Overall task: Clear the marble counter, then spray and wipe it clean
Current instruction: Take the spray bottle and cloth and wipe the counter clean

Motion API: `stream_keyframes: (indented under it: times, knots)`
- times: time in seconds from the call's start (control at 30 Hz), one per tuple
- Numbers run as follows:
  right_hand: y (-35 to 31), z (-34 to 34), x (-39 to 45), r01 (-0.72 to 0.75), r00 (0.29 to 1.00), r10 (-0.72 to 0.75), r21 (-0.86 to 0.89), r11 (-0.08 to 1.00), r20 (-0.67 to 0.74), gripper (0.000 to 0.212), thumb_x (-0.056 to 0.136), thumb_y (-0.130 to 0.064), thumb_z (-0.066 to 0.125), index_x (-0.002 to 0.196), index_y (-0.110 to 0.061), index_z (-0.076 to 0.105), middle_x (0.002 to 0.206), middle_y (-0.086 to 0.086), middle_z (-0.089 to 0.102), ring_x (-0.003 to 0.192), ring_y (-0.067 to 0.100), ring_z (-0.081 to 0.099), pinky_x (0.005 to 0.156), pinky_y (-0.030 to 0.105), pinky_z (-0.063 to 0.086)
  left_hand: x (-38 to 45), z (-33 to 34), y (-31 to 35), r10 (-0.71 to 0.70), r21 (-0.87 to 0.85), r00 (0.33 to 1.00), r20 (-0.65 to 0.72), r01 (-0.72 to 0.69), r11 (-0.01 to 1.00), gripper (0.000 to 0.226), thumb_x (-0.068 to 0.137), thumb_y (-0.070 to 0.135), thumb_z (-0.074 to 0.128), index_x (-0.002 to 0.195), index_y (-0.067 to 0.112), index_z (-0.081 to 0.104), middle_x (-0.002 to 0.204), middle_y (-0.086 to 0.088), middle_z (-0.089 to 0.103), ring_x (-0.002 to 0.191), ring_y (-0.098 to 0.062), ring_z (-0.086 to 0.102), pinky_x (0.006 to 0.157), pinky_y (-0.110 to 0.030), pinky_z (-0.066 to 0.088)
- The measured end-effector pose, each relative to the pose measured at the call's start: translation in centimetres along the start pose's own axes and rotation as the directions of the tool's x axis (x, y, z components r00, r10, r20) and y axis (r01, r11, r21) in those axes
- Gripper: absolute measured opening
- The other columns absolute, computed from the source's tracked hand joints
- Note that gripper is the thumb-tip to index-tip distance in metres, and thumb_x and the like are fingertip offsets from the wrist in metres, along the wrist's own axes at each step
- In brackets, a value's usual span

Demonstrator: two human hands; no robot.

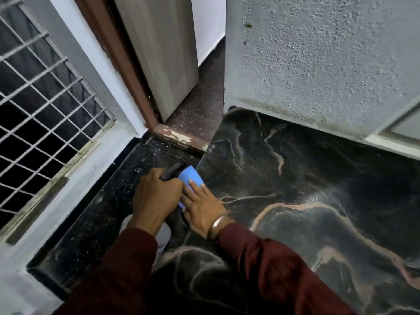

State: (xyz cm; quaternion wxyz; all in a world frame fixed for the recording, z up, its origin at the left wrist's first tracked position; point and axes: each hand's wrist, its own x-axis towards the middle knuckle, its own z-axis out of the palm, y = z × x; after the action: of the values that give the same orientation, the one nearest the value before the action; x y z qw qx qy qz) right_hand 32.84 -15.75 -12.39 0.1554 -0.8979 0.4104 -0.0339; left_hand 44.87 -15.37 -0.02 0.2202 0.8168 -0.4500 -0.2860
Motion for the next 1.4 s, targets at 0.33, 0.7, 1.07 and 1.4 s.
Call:
stream_keyframes:
  times: [0.33, 0.7, 1.07, 1.4]
  knots:
    - [8.6, -3.3, 3.5, -0.411, 0.909, 0.407, -0.034, 0.911, -0.085, 0.062, 0.095, -0.036, 0.023, 0.151, -0.01, 0.018, 0.159, 0.013, 0.016, 0.145, 0.036, 0.015, 0.115, 0.048, 0.013, -0.8, -2.7, -2.8, -0.02, -0.031, 1.0, 0.008, 0.02, 0.999, 0.017, 0.079, 0.018, 0.06, 0.063, 0.011, 0.06, 0.062, -0.011, 0.063, 0.065, -0.037, 0.066, 0.061, -0.038, 0.05]
    - [9.7, -2.6, -14.8, -0.07, 0.997, 0.065, -0.113, 0.991, -0.046, 0.06, 0.093, -0.034, 0.033, 0.15, -0.017, 0.026, 0.155, 0.005, 0.027, 0.141, 0.03, 0.03, 0.116, 0.04, 0.017, -4.1, -0.4, -3.4, -0.079, -0.108, 0.996, 0.053, 0.084, 0.991, 0.013, 0.08, 0.021, 0.057, 0.076, 0.015, 0.068, 0.075, -0.011, 0.068, 0.072, -0.035, 0.067, 0.066, -0.04, 0.053]
    - [-0.8, 0.9, -11.4, 0.124, 0.992, -0.123, -0.095, 0.988, 0.013, 0.061, 0.089, -0.034, 0.033, 0.147, -0.015, 0.034, 0.152, 0.007, 0.037, 0.14, 0.029, 0.034, 0.112, 0.046, 0.027, -9.7, 1.8, -2.1, -0.128, -0.082, 0.991, -0.028, 0.125, 0.989, 0.012, 0.078, 0.018, 0.06, 0.067, 0.013, 0.062, 0.072, -0.009, 0.065, 0.07, -0.033, 0.06, 0.062, -0.033, 0.042]
    - [18.5, -6.0, -17.3, -0.483, 0.87, 0.479, -0.009, 0.875, -0.117, 0.074, 0.085, -0.043, 0.015, 0.144, -0.002, 0.036, 0.151, 0.021, 0.032, 0.138, 0.044, 0.03, 0.108, 0.055, 0.026, -16.3, 3.6, -2.1, -0.19, 0.051, 0.982, 0.005, 0.19, 0.98, 0.013, 0.087, 0.023, 0.06, 0.079, 0.015, 0.065, 0.078, -0.005, 0.065, 0.071, -0.026, 0.058, 0.066, -0.036, 0.039]
